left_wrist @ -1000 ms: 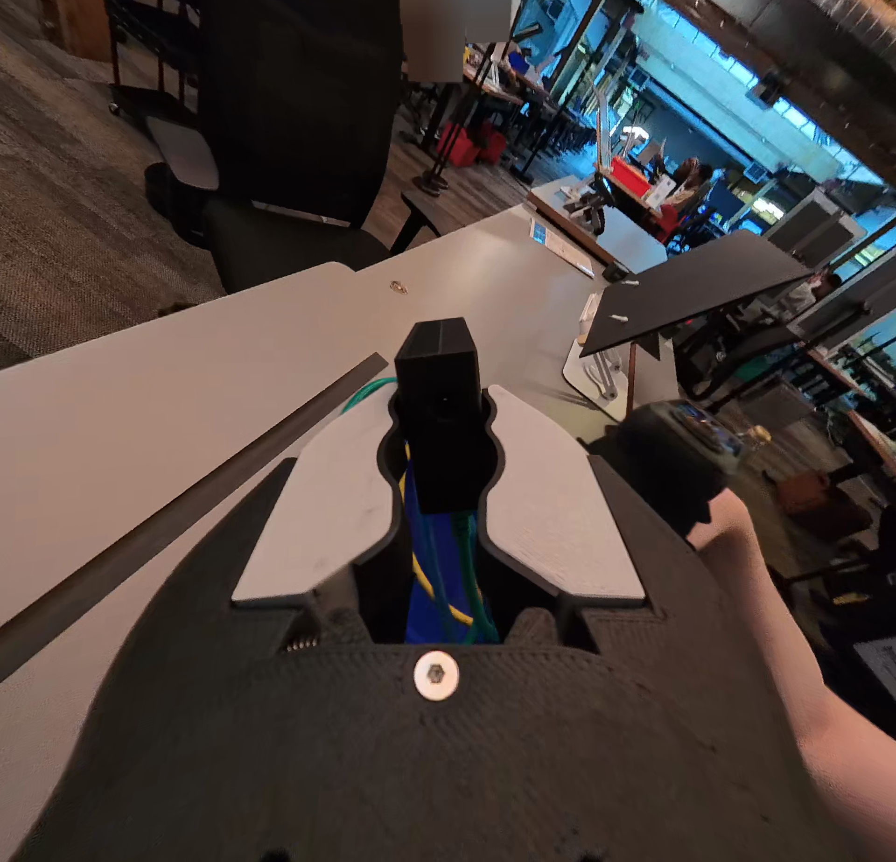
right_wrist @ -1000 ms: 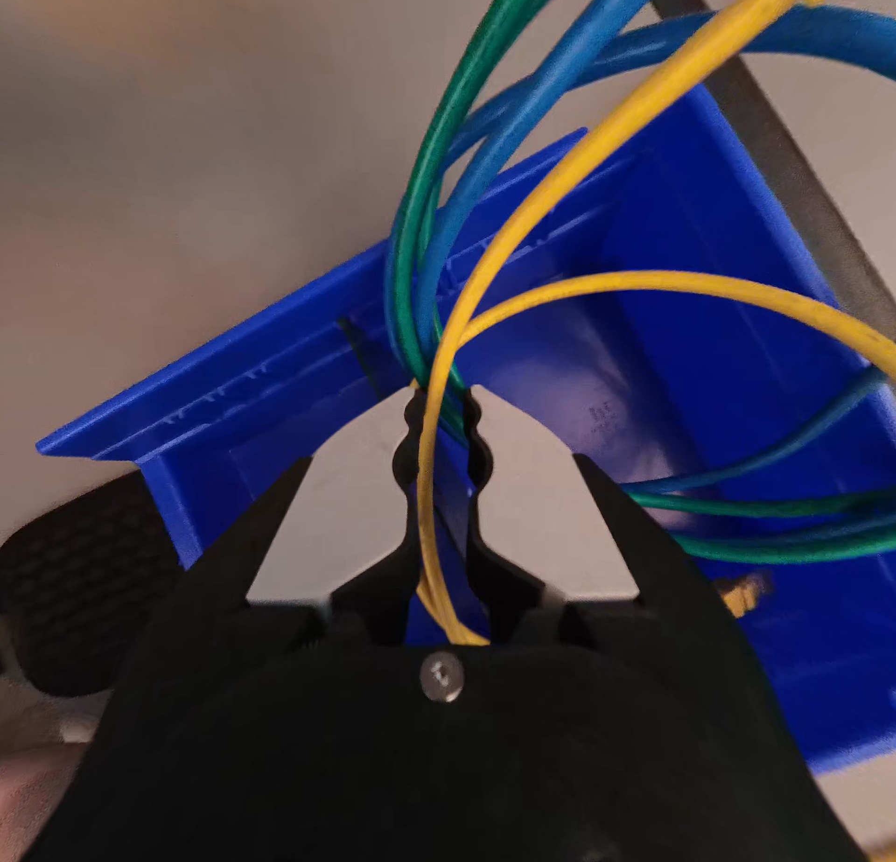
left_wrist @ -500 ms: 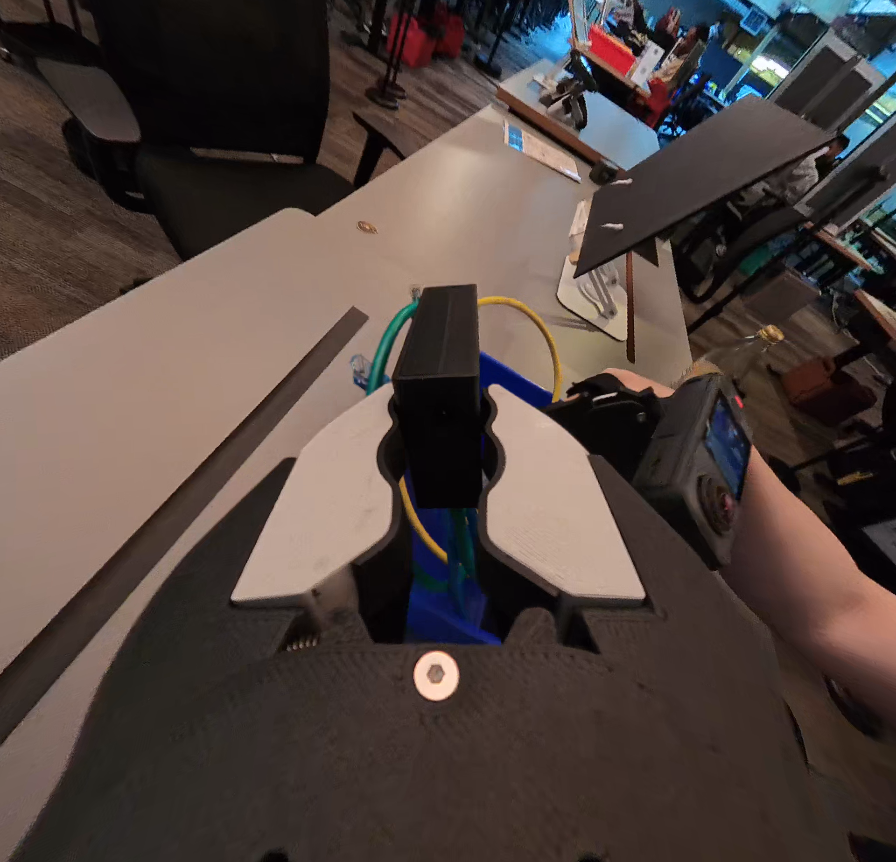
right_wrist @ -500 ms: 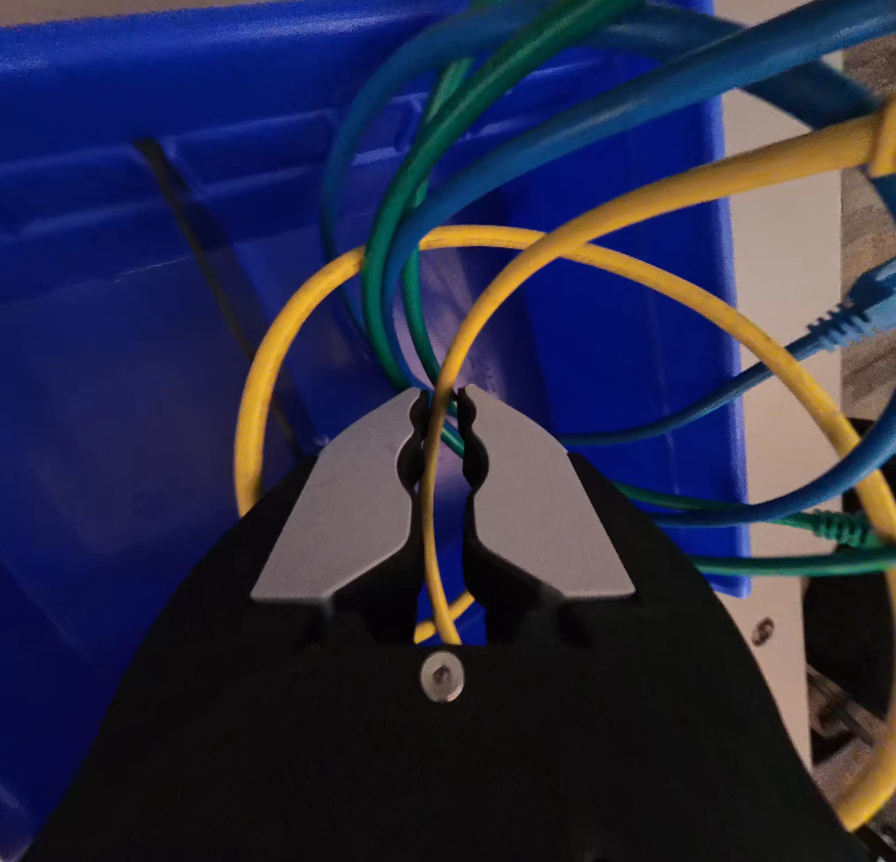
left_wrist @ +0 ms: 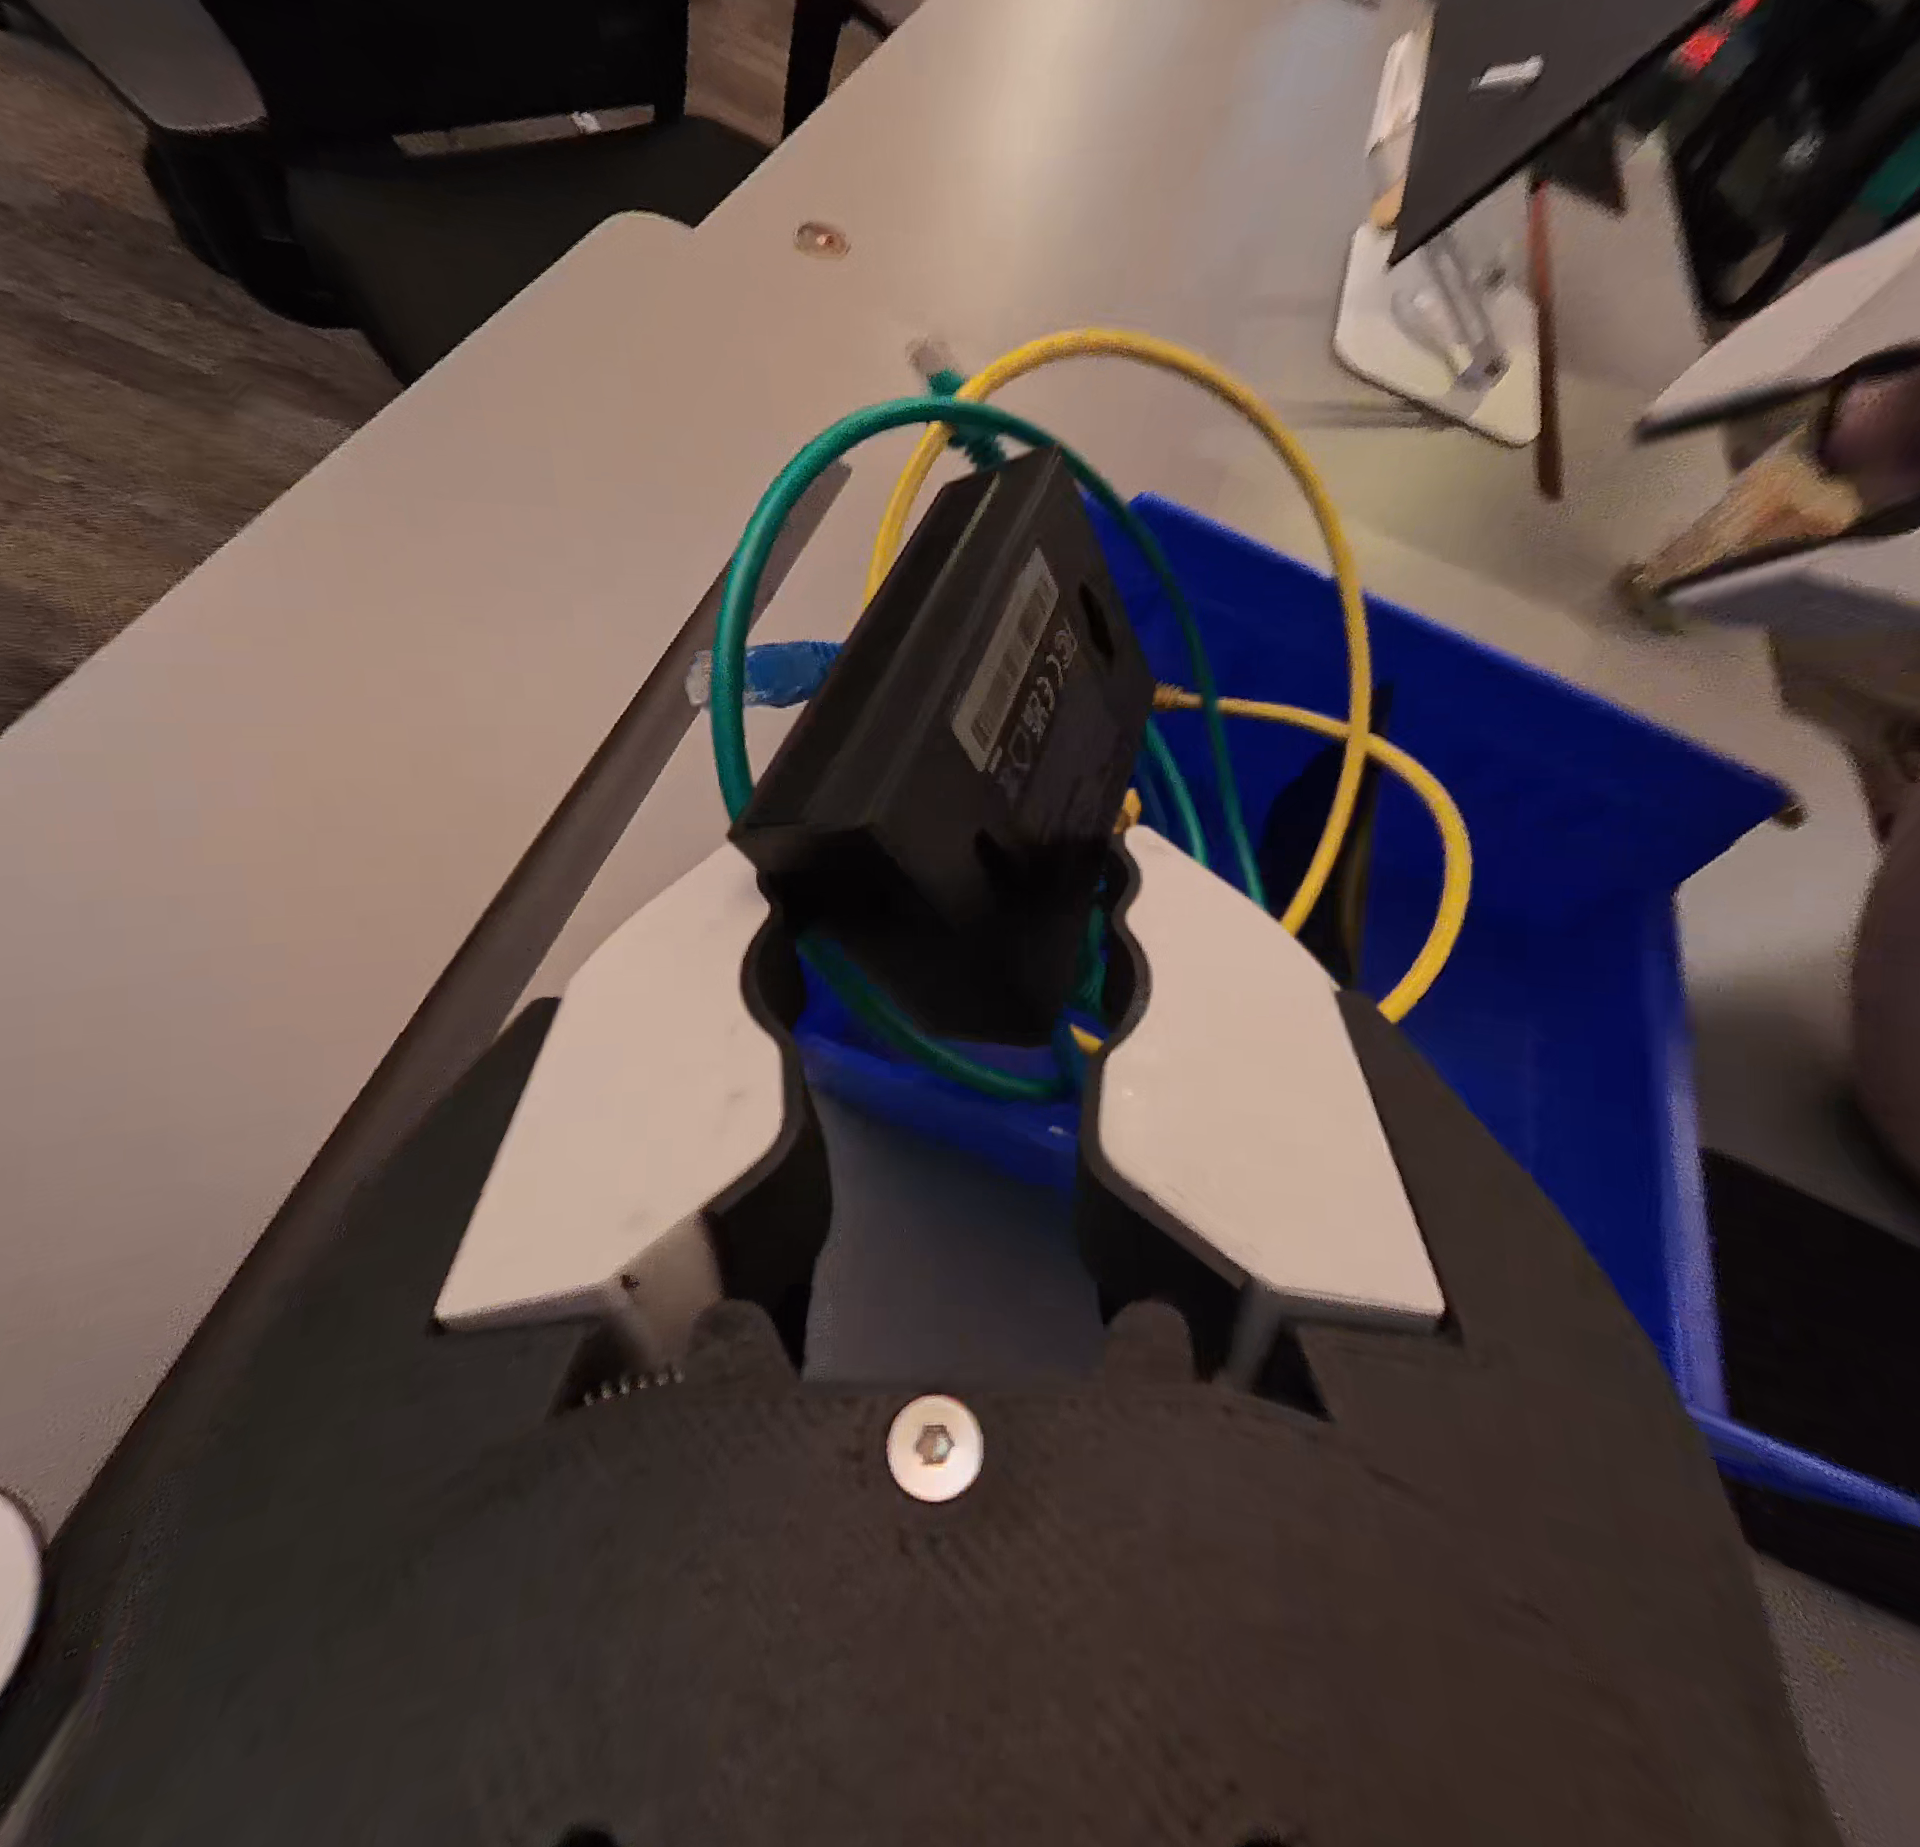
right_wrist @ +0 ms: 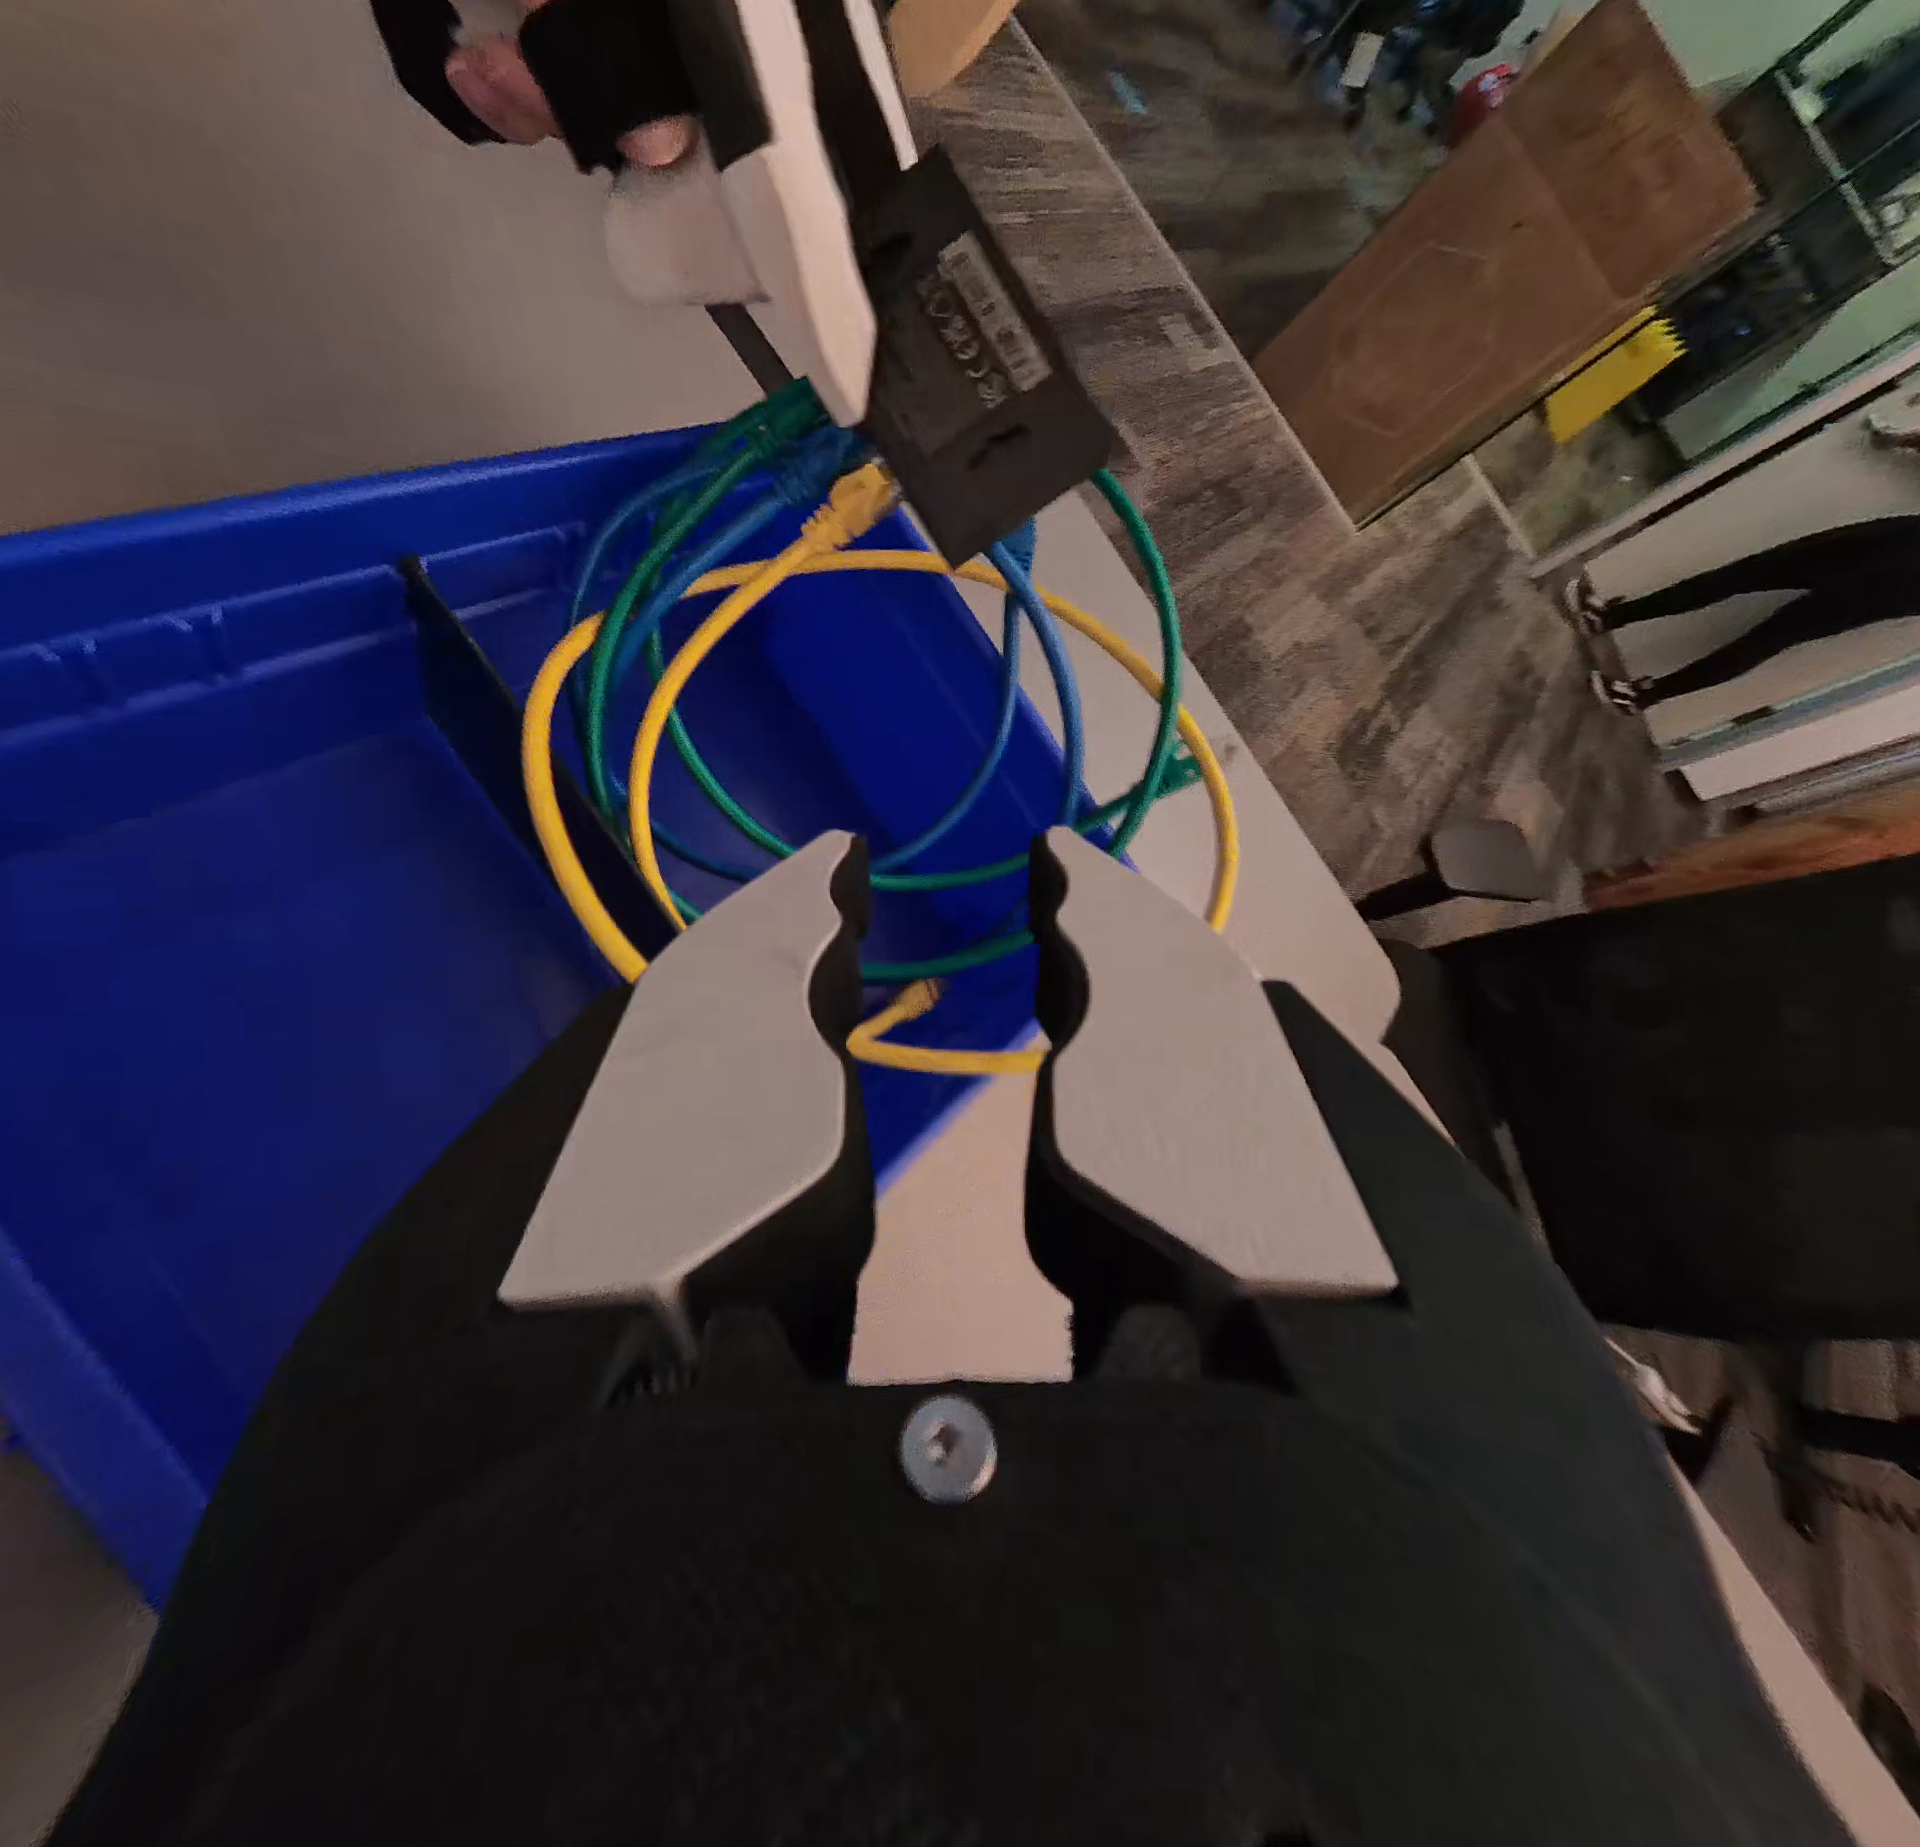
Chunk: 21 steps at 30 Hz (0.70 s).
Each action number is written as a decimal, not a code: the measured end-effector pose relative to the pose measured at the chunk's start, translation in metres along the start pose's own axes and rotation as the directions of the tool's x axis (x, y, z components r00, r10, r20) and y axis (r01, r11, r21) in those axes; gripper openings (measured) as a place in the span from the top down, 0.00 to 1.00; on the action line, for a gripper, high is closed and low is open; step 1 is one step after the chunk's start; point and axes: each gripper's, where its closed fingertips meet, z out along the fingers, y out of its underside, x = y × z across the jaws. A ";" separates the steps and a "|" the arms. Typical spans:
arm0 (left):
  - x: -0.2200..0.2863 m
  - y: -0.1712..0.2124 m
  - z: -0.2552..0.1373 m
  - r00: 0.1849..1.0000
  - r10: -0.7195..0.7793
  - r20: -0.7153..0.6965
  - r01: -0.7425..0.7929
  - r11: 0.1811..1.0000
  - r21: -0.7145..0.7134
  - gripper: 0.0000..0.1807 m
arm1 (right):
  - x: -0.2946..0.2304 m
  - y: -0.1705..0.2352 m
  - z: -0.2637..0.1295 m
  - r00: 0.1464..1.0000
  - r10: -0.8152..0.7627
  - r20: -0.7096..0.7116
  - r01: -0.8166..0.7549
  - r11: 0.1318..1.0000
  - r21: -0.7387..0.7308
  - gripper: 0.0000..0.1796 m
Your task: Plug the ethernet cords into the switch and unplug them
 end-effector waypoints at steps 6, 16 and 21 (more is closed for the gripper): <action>-0.002 -0.007 -0.015 0.985 -0.150 -0.085 0.160 0.979 0.127 0.65 | 0.008 0.014 -0.016 0.998 0.012 -0.063 -0.014 0.999 -0.044 0.83; -0.002 0.009 -0.095 0.978 -0.192 -0.084 0.208 0.941 0.268 0.66 | -0.002 0.060 -0.042 0.966 0.250 -0.059 -0.257 0.924 -0.283 0.61; 0.025 0.025 -0.166 0.976 -0.204 -0.078 0.217 0.936 0.277 0.66 | -0.019 0.074 -0.059 0.930 0.362 -0.070 -0.365 0.877 -0.311 0.62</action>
